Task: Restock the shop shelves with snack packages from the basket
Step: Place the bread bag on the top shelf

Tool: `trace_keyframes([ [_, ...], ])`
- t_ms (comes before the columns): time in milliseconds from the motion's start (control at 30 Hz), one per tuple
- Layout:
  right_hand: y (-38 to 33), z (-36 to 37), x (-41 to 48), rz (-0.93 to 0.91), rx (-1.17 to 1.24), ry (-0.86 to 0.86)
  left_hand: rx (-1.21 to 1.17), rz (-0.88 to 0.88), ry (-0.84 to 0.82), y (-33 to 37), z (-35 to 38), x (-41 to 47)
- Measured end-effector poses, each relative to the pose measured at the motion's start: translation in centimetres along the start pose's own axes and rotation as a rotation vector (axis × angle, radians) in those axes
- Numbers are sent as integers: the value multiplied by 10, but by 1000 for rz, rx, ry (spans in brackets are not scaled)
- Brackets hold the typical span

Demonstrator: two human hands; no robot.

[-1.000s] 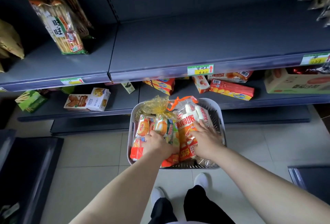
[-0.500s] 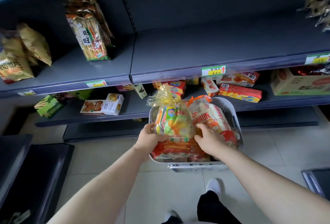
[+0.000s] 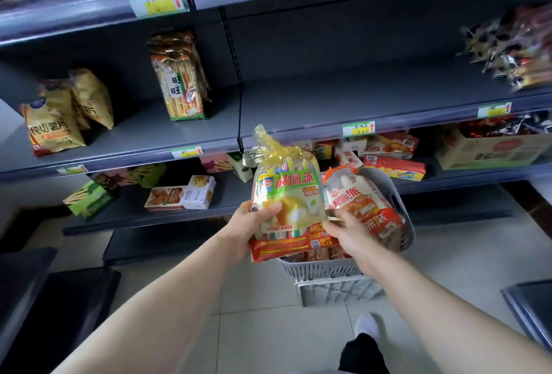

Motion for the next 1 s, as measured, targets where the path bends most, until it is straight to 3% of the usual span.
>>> trace_keyframes([
  [133,-11,-4,-18,-13,44,52,14,46,49,4,10,-10],
  [433,-55,-32,-48,-190,52,176,96,197,-18,46,49,-36],
  [1000,-81,-76,-83,-234,128,332,209,358,-118,87,106,-59],
])
Point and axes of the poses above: each hand's wrist, its own x-axis towards the middle knuckle, its own z-axis out of the palm, y = z × x, the point moved 1 cm from there along x, towards the middle knuckle, and after that the axes turned 7 degrees about -x, right-handed, at the moved point
